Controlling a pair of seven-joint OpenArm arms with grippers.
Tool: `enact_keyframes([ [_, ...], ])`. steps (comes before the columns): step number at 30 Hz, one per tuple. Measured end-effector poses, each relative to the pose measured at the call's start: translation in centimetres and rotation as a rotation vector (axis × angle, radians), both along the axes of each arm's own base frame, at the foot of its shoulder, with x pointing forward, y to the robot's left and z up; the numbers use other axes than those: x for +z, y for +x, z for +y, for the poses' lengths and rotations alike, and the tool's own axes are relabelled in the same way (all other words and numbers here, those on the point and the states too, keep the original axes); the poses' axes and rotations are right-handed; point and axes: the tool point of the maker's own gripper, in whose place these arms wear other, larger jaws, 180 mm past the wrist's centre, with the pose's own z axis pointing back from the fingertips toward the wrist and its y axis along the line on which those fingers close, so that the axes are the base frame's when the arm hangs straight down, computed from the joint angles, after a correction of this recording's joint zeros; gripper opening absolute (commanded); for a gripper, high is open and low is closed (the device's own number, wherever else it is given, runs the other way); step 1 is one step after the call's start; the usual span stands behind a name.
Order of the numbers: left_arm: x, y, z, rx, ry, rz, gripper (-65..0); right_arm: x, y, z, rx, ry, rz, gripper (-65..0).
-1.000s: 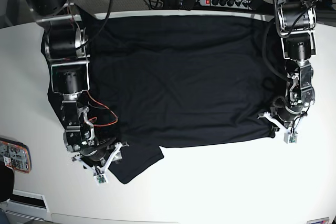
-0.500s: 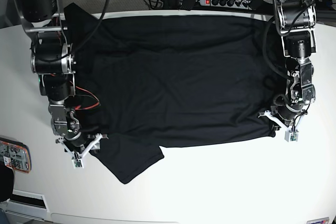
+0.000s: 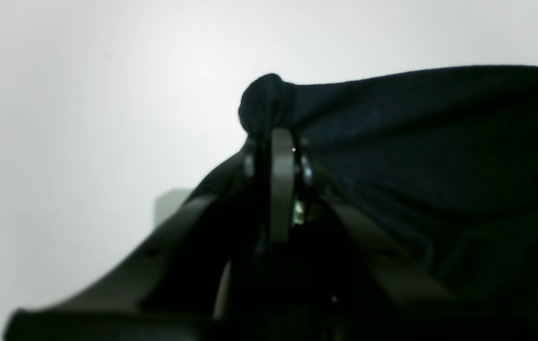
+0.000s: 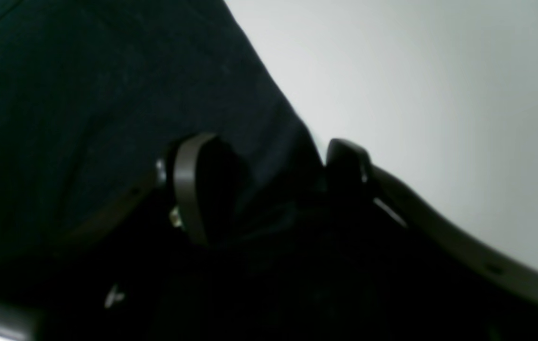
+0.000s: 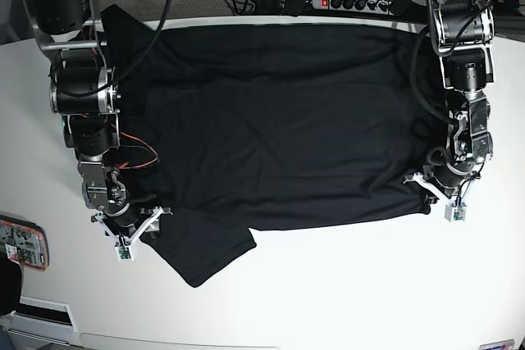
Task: Fold the T-shirt properly
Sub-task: 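Grasp the hem corner of the black shirt with the right gripper, then lift the hem edge with both grippers and fold it over toward the collar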
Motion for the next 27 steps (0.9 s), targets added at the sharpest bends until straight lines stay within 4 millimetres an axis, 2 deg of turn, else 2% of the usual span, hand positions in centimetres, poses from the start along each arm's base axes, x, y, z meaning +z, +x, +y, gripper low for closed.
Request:
enact_keyframes([
  [3,0.0,0.0,0.0,0.000,0.000,0.000,-65.0,0.0,0.0,0.0,0.002,-0.002,0.001,-61.7],
  [4,0.0,0.0,0.0,0.000,0.000,0.000,-65.0,0.0,0.0,0.0,0.004,-0.006,0.001,-65.0],
  [8,0.0,0.0,0.0,-0.002,0.004,0.001,-65.0,0.1,0.0,0.0,0.006,-0.008,0.001,-65.0],
  [10,0.1,0.1,0.0,-0.003,0.005,0.001,-65.0,0.7,0.4,0.3,0.022,-0.019,-0.017,-65.0],
  [16,0.5,0.8,0.2,-0.011,0.027,0.024,-65.0,5.9,3.7,1.5,0.054,-0.019,-0.168,-65.0],
  [18,0.6,0.8,0.2,-0.009,0.026,0.021,-65.0,6.2,3.8,1.5,0.053,-0.018,-0.176,-65.0],
  [22,0.8,1.3,0.2,-0.012,0.030,0.029,-65.0,4.9,3.0,1.2,0.049,-0.023,-0.140,-65.0],
  [27,2.7,3.1,0.5,-0.014,0.043,-0.002,-65.0,5.2,3.2,1.1,0.048,-0.025,-0.146,-65.0],
])
